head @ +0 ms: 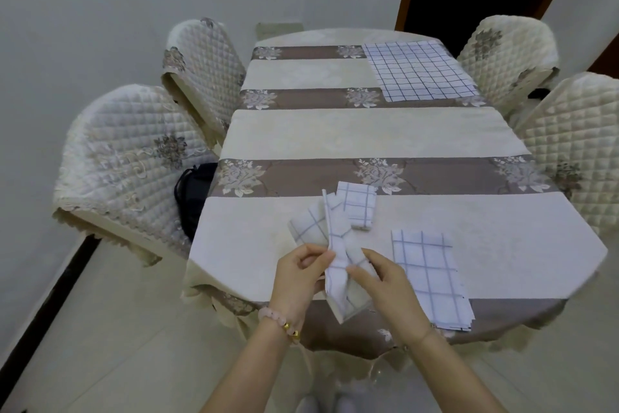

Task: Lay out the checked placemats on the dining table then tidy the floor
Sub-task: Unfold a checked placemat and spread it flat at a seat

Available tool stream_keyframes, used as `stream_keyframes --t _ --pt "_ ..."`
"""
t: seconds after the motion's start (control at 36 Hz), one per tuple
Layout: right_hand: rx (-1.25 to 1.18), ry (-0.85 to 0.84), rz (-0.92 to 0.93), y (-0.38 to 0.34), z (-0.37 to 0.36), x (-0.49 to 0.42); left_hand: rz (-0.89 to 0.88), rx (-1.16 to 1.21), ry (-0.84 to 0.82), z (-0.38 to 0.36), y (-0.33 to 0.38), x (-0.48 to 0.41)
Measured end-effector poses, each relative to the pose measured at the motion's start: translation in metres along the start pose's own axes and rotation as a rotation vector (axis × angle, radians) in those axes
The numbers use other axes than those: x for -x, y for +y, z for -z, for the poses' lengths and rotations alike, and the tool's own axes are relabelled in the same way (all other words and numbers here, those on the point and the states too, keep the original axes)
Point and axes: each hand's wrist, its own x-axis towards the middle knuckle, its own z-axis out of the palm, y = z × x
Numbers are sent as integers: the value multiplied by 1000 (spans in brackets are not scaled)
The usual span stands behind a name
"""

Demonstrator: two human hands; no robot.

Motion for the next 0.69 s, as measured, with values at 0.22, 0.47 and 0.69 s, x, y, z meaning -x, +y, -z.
stream_keyframes --t 0.22,0.47,0.69 --pt "-176 178 -139 20 26 -8 -9 -84 135 37 -8 -1" --pt "-165 246 -104 29 48 -14 57 3 197 62 -19 0" --pt "-257 126 -101 24 64 -9 190 210 -135 67 -17 -2"
